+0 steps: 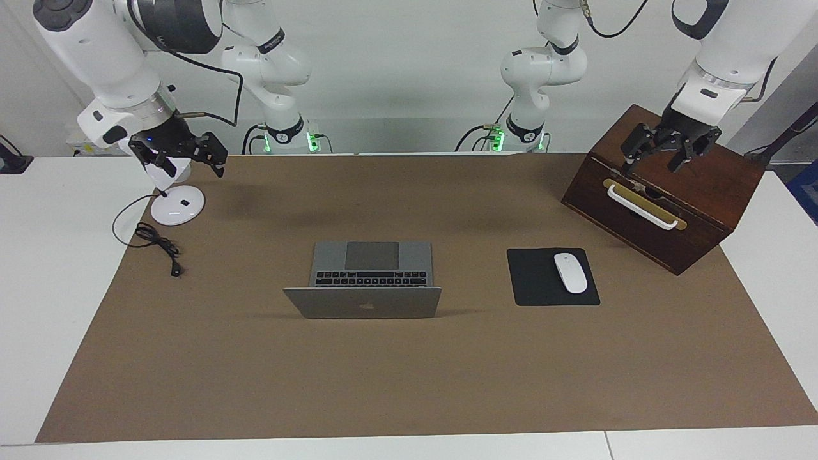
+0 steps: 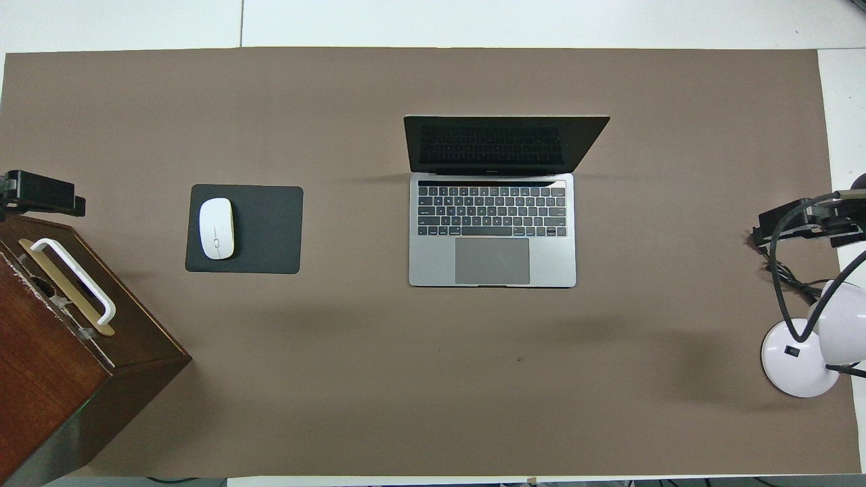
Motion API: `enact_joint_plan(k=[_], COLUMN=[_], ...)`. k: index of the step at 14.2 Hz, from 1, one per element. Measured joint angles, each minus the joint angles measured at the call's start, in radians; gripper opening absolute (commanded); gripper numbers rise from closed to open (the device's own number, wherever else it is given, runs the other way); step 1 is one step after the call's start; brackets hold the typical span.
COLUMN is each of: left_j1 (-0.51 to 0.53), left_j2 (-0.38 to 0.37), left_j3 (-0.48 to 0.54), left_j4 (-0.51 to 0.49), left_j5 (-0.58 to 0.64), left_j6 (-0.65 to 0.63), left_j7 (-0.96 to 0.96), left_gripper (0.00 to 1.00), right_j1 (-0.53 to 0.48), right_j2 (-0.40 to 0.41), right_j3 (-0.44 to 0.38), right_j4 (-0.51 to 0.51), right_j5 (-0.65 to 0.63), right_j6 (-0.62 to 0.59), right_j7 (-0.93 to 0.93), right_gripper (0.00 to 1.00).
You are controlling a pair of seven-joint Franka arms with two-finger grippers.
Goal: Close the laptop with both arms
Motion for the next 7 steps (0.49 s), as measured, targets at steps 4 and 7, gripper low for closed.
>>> enact_joint_plan(k=[4, 7], left_j1=[0.0, 0.0], left_j2=[0.0, 0.0], left_j3=[0.0, 0.0], left_j4=[0.0, 0.0], left_j5=[0.0, 0.0], left_j6=[0.0, 0.0], left_j7=[0.0, 0.0], left_gripper=[1.0, 1.0], right_j1=[0.0, -0.012], right_j2=[0.0, 0.0], right_j3=[0.0, -0.001], right_j4=[0.0, 0.0], right_j5=[0.0, 0.0], right_j6=[0.0, 0.0], right_j7=[0.0, 0.0], right_gripper=[1.0, 1.0])
